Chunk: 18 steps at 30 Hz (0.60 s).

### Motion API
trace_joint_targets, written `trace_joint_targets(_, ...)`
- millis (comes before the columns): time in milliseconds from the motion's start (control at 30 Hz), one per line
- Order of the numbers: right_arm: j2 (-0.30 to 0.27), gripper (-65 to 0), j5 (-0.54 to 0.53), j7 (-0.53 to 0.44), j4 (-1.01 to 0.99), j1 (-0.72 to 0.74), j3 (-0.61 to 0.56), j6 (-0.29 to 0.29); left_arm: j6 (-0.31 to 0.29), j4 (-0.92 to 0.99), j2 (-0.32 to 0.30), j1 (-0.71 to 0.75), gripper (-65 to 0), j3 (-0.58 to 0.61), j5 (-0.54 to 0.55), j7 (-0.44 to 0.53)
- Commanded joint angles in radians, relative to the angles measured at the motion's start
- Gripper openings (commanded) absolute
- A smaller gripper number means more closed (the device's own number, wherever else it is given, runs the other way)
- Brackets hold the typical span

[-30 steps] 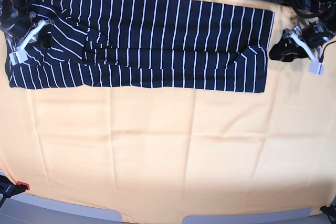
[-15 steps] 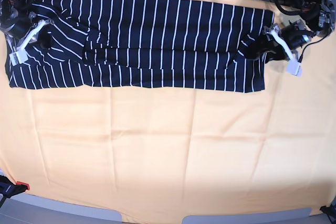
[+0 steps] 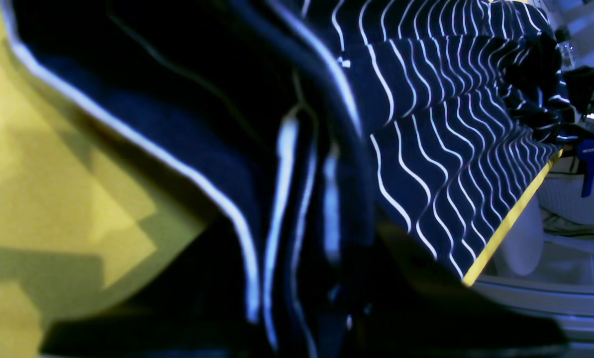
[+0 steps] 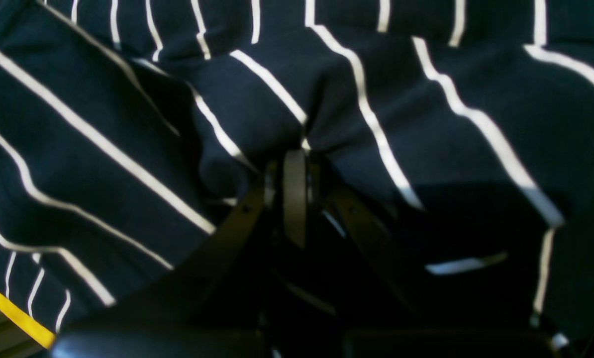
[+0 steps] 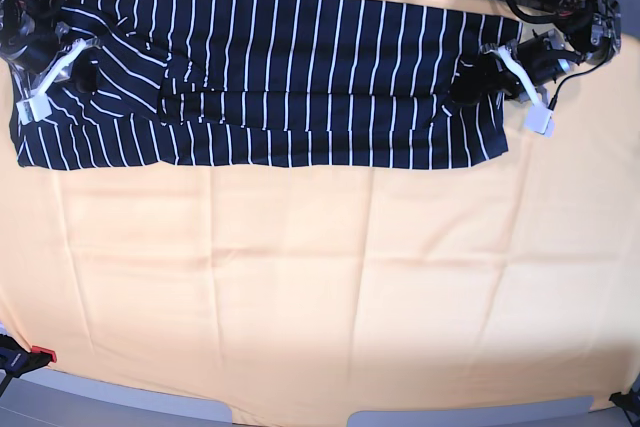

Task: Fold the T-shirt properly
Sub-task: 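Fold the end held by the left gripper toward the right gripper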

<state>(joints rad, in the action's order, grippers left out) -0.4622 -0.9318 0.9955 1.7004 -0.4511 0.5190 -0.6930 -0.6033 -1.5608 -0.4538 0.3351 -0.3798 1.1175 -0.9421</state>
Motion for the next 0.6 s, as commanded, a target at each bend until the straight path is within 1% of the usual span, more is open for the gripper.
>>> trace_joint_targets(0, -0.018, -65.0, -0.031, -0.012, 0.03, 0.003, 0.005, -0.005, 0.005, -0.008, -0.018, -0.008, -65.0, -0.016, -0.014, 0.006)
trace_joint_targets(100, -0.021, -65.0, -0.04, -0.013, 0.074, 0.003, 0.005, -0.005, 0.035, -0.008, -0.026, -0.026, -65.0, -0.055, -0.019, 0.007)
trace_joint_targets(167, -0.021, -65.0, -0.04, -0.012, 0.105, 0.002, 0.005, -0.005, 0.04, -0.008, -0.038, -0.037, -65.0, -0.087, -0.026, 0.007)
trace_joint_targets(300, -0.02, -60.1, -0.041, -0.009, 0.143, 0.003, 0.005, -0.005, 0.039, -0.008, -0.081, -0.053, -65.0, -0.132, -0.037, 0.007)
trace_joint_targets(500, -0.02, -60.1, -0.041, -0.008, 0.153, 0.002, 0.005, -0.005, 0.039, -0.008, -0.158, -0.053, -65.0, -0.142, -0.057, 0.008)
trace_joint_targets(567, -0.02, -60.1, -0.041, -0.008, 0.153, 0.002, 0.005, -0.005, 0.04, -0.008, -0.182, -0.053, -65.0, -0.142, -0.047, 0.006)
